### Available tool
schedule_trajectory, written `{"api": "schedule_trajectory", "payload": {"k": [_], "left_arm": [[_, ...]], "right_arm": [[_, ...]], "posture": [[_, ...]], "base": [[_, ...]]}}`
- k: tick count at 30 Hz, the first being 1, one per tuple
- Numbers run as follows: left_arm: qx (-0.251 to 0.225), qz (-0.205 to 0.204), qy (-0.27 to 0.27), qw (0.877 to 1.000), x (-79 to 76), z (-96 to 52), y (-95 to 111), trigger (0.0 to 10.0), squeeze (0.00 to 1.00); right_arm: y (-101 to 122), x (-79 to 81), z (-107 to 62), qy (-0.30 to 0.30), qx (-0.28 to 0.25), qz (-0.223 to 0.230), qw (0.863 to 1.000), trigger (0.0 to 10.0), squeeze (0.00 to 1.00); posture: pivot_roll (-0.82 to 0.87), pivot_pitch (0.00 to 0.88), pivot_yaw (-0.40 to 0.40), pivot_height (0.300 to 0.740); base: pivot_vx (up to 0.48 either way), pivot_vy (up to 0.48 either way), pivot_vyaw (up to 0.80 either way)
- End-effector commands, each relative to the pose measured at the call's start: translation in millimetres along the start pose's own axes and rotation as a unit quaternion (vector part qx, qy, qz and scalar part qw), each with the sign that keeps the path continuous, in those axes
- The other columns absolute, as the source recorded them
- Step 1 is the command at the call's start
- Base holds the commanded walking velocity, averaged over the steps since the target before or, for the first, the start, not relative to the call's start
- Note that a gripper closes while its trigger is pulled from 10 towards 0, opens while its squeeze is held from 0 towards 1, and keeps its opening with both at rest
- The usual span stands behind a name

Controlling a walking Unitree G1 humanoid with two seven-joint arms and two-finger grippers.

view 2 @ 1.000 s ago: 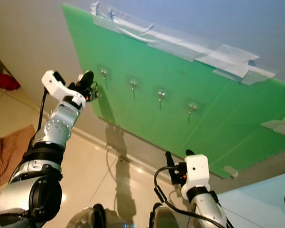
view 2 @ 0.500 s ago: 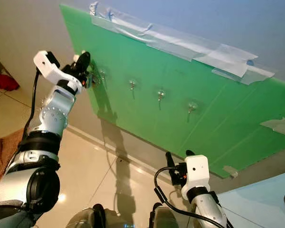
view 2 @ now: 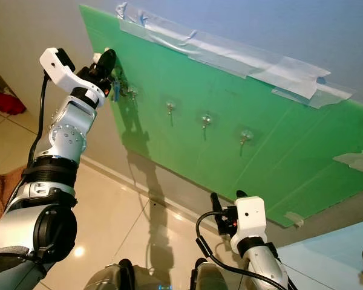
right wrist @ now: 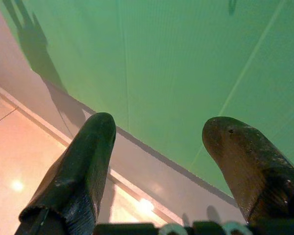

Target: Hang keys on a hook

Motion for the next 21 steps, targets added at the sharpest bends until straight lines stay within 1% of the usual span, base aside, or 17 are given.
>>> {"api": "schedule_trajectory", "payload": {"k": [1, 2, 3, 4, 5, 6, 8, 10, 16, 21], "left_arm": [[-0.01, 0.002, -0.021, 1.0, -12.7, 5.7, 7.1, 0.0, 0.0], [-0.01, 0.001, -0.025, 1.0, -15.8, 6.7, 7.1, 0.0, 0.0], [-0.01, 0.001, -0.025, 1.0, -15.8, 6.7, 7.1, 0.0, 0.0], [-0.011, 0.001, -0.032, 0.999, -21.7, 8.4, 8.5, 0.0, 0.0], [-0.012, 0.001, -0.032, 0.999, -22.5, 8.7, 9.0, 0.0, 0.0], [-0.013, 0.006, -0.027, 1.0, -21.4, 8.7, 9.8, 0.0, 0.0], [-0.011, 0.011, -0.001, 1.0, -11.8, 5.9, 8.9, 0.0, 0.0], [-0.009, 0.015, 0.014, 1.0, -5.6, 2.1, 6.8, 0.0, 0.0], [0.004, 0.021, 0.025, 0.999, -0.2, -7.1, -3.9, 0.0, 0.0], [-0.001, 0.026, 0.028, 0.999, -0.2, -10.3, -1.6, 0.0, 0.0]], "right_arm": [[-3.1, 0.3, -0.2, 0.002, 0.005, 0.0, 1.0, 10.0, 0.0], [-3.2, 0.5, -0.1, 0.002, 0.005, 0.001, 1.0, 10.0, 0.0], [-3.2, 0.5, -0.1, 0.002, 0.005, 0.001, 1.0, 10.0, 0.0], [-3.2, 0.6, -0.1, 0.003, 0.004, 0.001, 1.0, 10.0, 0.0], [-3.3, 0.7, 0.0, 0.003, 0.005, 0.001, 1.0, 10.0, 0.0], [-3.4, 0.5, 0.1, 0.003, 0.005, 0.001, 1.0, 10.0, 0.0], [-4.0, 0.1, -0.1, 0.003, 0.005, 0.002, 1.0, 10.0, 0.0], [-4.6, -0.7, -0.5, 0.002, 0.006, 0.003, 1.0, 10.0, 0.0], [-6.5, 0.3, 0.2, 0.003, 0.008, 0.008, 1.0, 10.0, 0.0], [-6.9, 1.4, 2.1, 0.007, 0.009, 0.01, 1.0, 10.0, 0.0]], "posture": [[-0.33, 0.151, 0.033, 0.74], [-0.33, 0.151, 0.033, 0.74], [-0.33, 0.151, 0.033, 0.74], [-0.33, 0.147, 0.033, 0.74], [-0.33, 0.142, 0.035, 0.74], [-0.33, 0.142, 0.035, 0.74], [-0.33, 0.136, 0.042, 0.74], [-0.33, 0.131, 0.038, 0.74], [-0.31, 0.127, 0.035, 0.74], [-0.3, 0.128, 0.03, 0.74]], "base": [[0.0, 0.0, 0.0], [0.0, 0.0, 0.0], [0.0, 0.0, 0.0], [0.0, 0.0, 0.0], [0.0, 0.0, 0.0], [0.0, 0.0, 0.0], [0.0, 0.0, 0.0], [0.0, 0.0, 0.0], [0.0, 0.0, 0.0], [0.0, 0.0, 0.0]]}}
Point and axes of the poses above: a point about 5 cm out from each wrist's last joint towards the gripper, its own z axis pointing out of the wrist towards the gripper, its own y axis along the axis of the wrist's last joint, x = y × z, the point moved 4 cm from there along z, pointing out of the wrist towards the gripper, and after that the axes turned 11 degrees about z, right-handed, at the moved point
